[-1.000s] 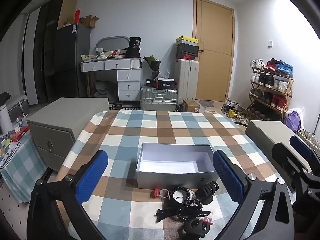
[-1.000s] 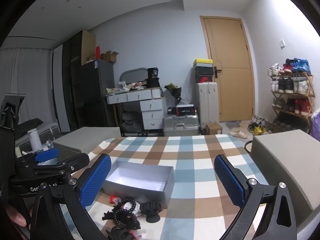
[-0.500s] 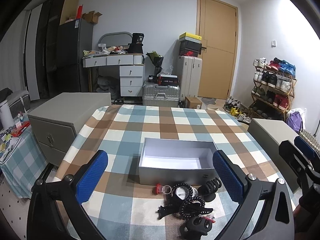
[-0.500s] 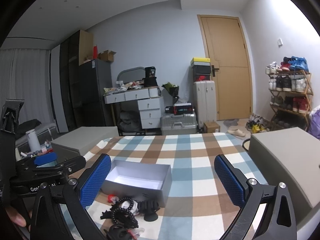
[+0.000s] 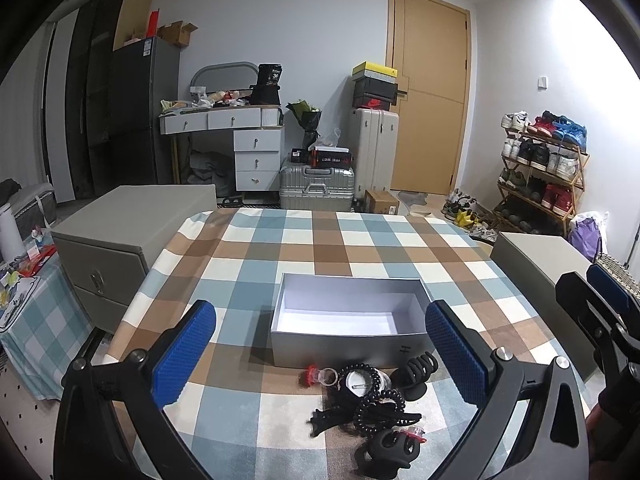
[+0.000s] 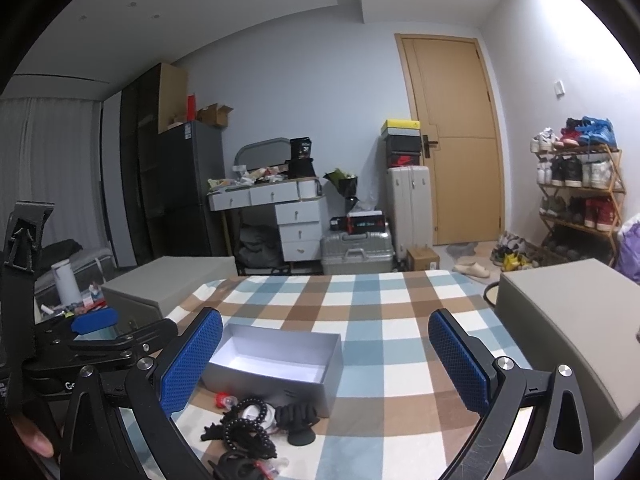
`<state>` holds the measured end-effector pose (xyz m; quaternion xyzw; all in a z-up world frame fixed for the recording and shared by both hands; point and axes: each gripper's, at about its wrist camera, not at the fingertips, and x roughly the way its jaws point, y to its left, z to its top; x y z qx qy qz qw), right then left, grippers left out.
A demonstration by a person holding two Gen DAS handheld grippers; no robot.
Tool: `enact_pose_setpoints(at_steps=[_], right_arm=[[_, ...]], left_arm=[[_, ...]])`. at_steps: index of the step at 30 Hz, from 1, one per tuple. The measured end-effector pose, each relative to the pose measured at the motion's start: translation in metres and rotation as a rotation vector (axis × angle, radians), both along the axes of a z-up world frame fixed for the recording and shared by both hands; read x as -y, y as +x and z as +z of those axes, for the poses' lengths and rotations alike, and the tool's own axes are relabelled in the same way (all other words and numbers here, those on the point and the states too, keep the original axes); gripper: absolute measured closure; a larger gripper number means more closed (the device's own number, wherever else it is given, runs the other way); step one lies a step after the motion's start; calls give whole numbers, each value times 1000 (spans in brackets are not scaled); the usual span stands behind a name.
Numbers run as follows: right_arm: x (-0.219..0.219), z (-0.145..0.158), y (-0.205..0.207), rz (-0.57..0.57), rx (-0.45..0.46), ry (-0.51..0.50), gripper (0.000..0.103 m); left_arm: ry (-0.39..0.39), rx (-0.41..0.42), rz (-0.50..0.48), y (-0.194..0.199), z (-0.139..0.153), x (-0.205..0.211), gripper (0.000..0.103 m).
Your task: Organize jewelry
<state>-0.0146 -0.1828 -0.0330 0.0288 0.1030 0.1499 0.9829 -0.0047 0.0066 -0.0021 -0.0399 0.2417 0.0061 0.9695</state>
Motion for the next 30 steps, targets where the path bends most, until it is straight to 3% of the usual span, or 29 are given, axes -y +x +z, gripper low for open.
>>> enact_pose_setpoints(at_steps=[30], right_arm=[[1, -4, -2, -17, -3, -4, 0]], left_arm=[[-7, -37, 1, 2, -10, -3, 1]])
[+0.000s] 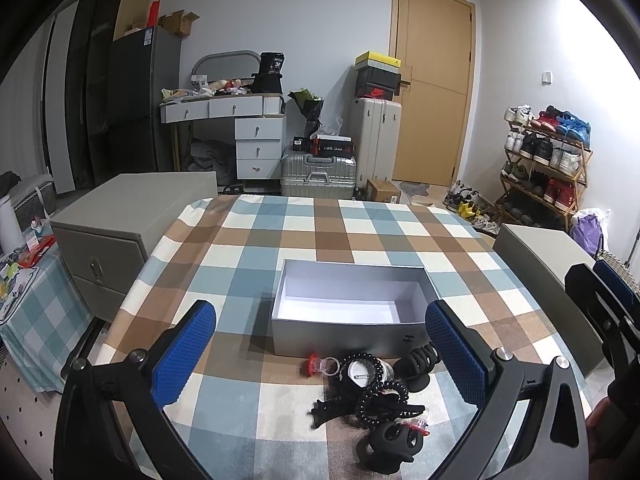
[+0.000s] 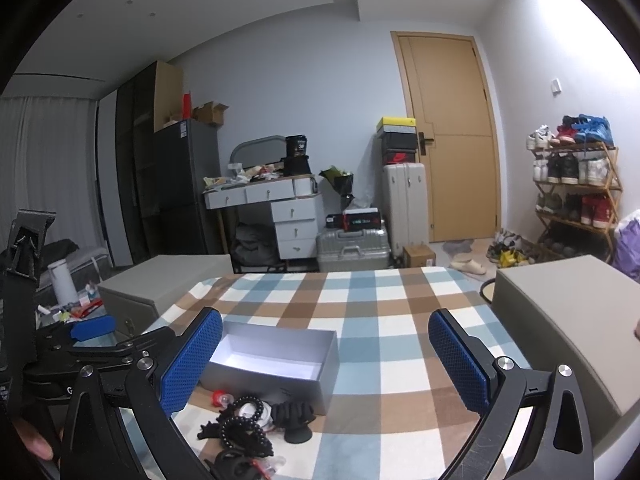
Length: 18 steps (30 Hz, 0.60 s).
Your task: Organize jewelry
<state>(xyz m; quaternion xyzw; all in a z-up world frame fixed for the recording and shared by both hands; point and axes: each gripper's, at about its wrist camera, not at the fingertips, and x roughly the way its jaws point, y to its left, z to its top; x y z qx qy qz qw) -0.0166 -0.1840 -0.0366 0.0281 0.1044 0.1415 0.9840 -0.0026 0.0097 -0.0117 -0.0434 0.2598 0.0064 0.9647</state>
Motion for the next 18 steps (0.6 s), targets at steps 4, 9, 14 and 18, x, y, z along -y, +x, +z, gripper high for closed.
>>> enact_pose_setpoints(at_steps=[4, 9, 14, 18], right_arm=[[0, -1, 0, -1, -8, 1, 0], [1, -2, 1, -1, -12, 4, 0], [1, -3, 1, 0, -15, 5, 0], [1, -5, 2, -6, -20, 2, 0]], left_arm=[[1, -7, -4, 0, -1, 1, 1], [4, -22, -14, 0, -4, 4, 1], [8, -42, -28, 0, -9, 7, 1], [-8, -84, -63, 2, -16, 8, 1]])
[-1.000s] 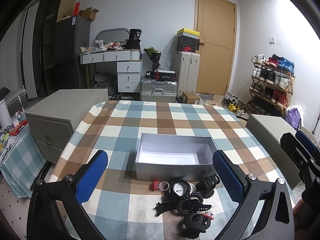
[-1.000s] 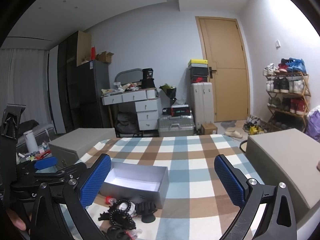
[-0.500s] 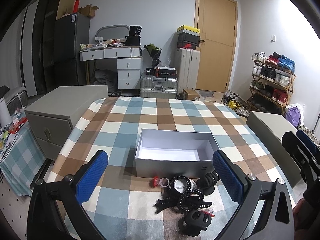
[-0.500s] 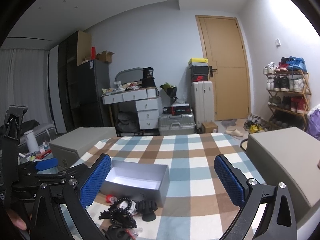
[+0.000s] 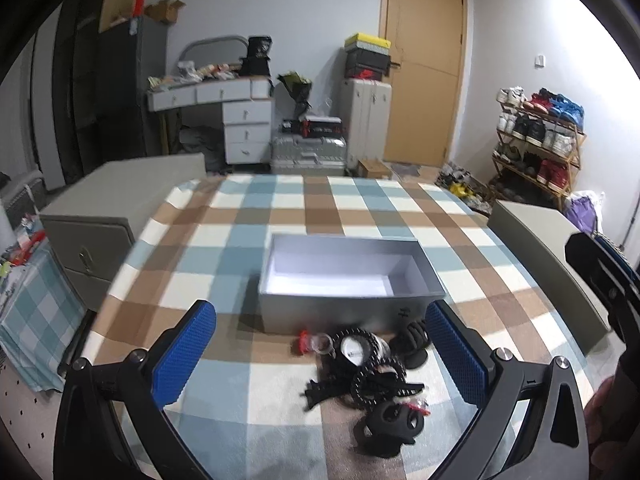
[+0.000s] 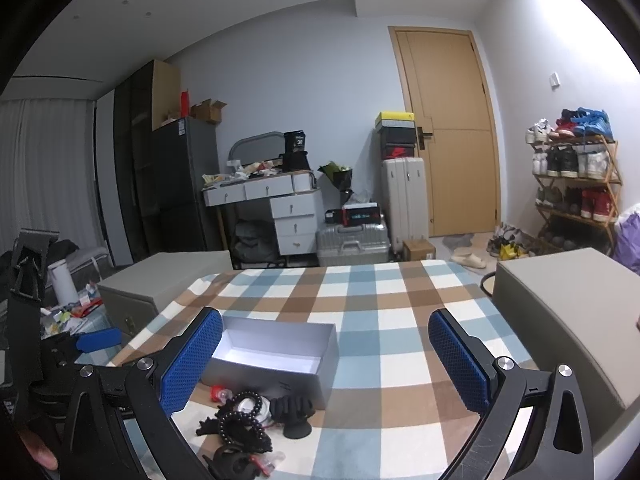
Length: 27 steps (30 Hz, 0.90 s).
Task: Organize jewelry
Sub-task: 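Lower the left gripper onto the black hair ties and close it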
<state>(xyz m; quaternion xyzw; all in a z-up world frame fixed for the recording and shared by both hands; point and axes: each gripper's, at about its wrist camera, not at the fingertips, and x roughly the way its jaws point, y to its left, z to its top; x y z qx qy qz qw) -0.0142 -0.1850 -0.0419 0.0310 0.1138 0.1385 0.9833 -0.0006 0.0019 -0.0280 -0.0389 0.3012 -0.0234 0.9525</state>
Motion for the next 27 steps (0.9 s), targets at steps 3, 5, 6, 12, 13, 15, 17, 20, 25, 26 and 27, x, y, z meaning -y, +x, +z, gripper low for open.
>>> enact_pose_setpoints(at_steps=[3, 5, 6, 12, 13, 15, 17, 20, 25, 26, 27], right_arm=[[2, -2, 0, -5, -5, 5, 0], [2, -4, 1, -5, -13, 8, 0], [2, -5, 2, -6, -15, 8, 0], [3, -8, 4, -9, -28, 5, 0], [3, -9, 5, -10, -32, 3, 0], [4, -12, 6, -10, -42, 0, 0], [4, -15, 8, -12, -54, -2, 0], [6, -20, 10, -12, -76, -2, 0], [6, -30, 14, -3, -121, -13, 0], [7, -32, 15, 0, -133, -14, 0], [8, -35, 17, 3, -146, -13, 0]], left_arm=[[-16, -59, -69, 1, -11, 5, 1], [-16, -99, -122, -1, -20, 11, 1], [-14, -115, -141, -1, -24, 14, 1], [-1, -226, -210, -4, -48, 23, 1], [2, -243, -221, -5, -52, 24, 1], [0, -264, -243, -5, -57, 26, 1], [-5, -274, -271, -5, -61, 26, 2], [-14, -284, -301, -6, -64, 27, 10], [-48, -318, -334, -1, -72, 26, 40], [-65, -321, -347, -1, -72, 25, 43], [-77, -321, -362, -2, -71, 25, 51]])
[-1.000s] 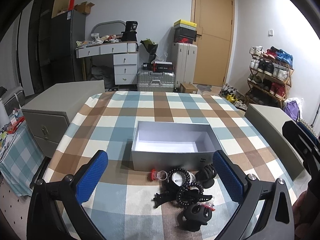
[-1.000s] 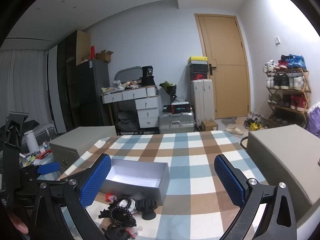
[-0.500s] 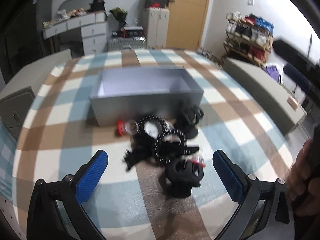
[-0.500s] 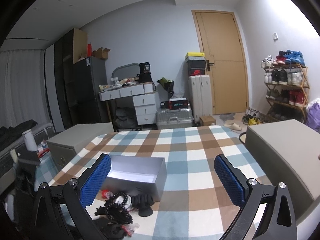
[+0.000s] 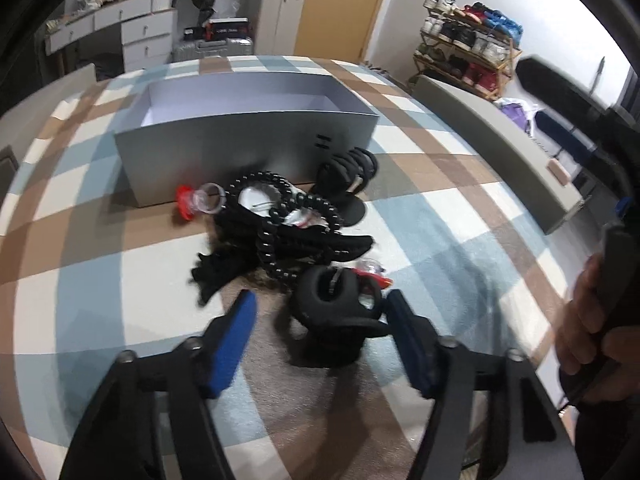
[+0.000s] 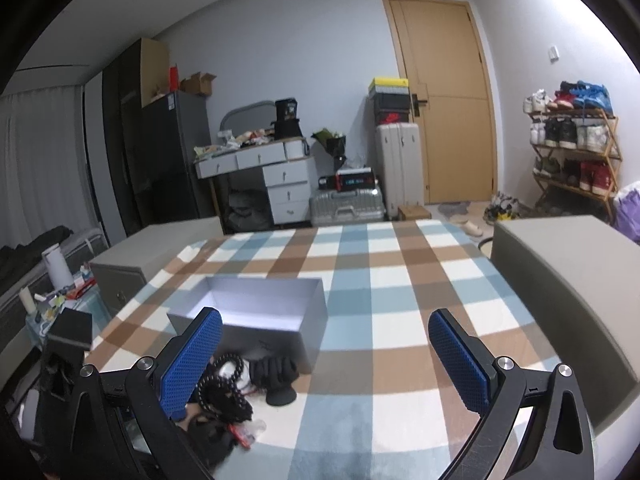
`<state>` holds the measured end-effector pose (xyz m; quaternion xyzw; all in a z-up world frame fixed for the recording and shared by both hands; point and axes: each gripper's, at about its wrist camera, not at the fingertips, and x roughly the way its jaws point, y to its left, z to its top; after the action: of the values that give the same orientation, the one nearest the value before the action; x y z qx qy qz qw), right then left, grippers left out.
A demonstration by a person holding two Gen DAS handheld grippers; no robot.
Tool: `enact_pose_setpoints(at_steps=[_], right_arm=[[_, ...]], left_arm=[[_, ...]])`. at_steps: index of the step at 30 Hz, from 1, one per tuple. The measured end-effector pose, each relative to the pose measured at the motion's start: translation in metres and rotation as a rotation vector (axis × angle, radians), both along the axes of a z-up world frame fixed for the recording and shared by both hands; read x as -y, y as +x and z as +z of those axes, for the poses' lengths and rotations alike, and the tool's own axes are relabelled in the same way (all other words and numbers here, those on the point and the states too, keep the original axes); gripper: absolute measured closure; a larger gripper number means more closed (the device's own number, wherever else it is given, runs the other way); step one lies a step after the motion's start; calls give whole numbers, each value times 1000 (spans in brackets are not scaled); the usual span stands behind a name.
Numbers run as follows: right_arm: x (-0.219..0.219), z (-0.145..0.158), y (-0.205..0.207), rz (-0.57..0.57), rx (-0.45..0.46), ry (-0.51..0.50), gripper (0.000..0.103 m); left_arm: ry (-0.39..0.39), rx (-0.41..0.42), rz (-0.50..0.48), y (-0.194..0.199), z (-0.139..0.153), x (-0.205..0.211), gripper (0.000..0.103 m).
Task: Organize jewelry
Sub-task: 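Lower the left gripper onto the black hair ties and close it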
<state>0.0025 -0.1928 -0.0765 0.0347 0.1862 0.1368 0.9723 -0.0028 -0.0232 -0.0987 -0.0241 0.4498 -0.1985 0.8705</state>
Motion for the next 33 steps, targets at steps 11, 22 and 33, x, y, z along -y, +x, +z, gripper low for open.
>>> enact_pose_setpoints(at_steps=[11, 22, 33], right_arm=[[5, -23, 10, 87, -167, 65, 0], [2, -32, 19, 115, -229, 80, 0], [-9, -48, 41, 204, -340, 151, 0]], left_arm=[[44, 58, -16, -6, 4, 0, 61], [-60, 74, 0, -6, 18, -21, 62], [-82, 165, 67, -8, 36, -47, 61]])
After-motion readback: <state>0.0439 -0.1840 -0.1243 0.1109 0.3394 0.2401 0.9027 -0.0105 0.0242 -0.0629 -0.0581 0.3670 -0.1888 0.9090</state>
